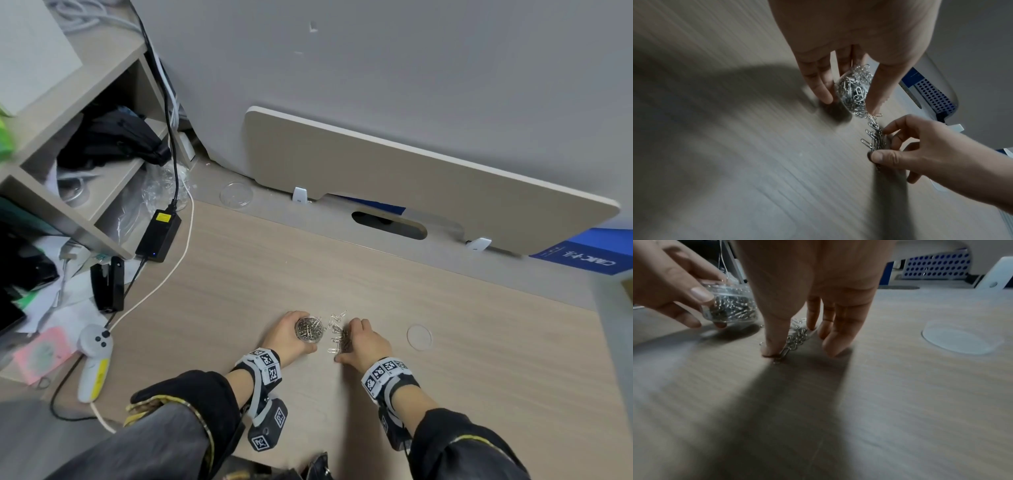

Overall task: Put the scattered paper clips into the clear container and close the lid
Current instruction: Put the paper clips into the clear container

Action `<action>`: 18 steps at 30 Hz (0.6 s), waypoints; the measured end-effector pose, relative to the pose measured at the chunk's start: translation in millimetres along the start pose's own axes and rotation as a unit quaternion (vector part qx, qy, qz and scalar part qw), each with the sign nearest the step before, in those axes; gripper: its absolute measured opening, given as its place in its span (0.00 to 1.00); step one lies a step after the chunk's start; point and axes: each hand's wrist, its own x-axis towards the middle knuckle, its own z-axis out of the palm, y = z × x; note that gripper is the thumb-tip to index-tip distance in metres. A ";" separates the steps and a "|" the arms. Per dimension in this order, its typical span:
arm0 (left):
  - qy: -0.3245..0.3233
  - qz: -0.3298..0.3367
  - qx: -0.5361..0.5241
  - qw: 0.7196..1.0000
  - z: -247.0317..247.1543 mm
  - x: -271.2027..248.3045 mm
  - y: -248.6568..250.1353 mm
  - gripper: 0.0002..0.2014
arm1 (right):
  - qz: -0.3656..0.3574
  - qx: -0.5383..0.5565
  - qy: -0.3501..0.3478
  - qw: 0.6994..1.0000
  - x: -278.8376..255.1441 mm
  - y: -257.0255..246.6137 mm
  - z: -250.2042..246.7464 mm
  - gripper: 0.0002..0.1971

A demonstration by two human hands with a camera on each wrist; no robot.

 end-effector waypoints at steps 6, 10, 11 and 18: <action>-0.002 -0.003 -0.003 1.000 1.2 0.6 -1.8 0.41 | -0.020 0.063 0.023 0.998 6.5 0.7 5.2 0.24; -0.004 -0.007 0.004 1.000 2.3 0.8 -7.6 0.39 | -0.024 0.072 0.047 0.996 9.4 -1.1 2.2 0.23; -0.003 -0.007 0.004 1.000 1.9 0.4 -7.3 0.40 | -0.028 0.064 0.043 0.997 10.9 -2.1 1.4 0.24; -0.003 -0.010 0.004 1.000 -1.8 1.7 -6.9 0.41 | -0.024 0.046 0.044 0.998 23.2 -19.6 -6.6 0.15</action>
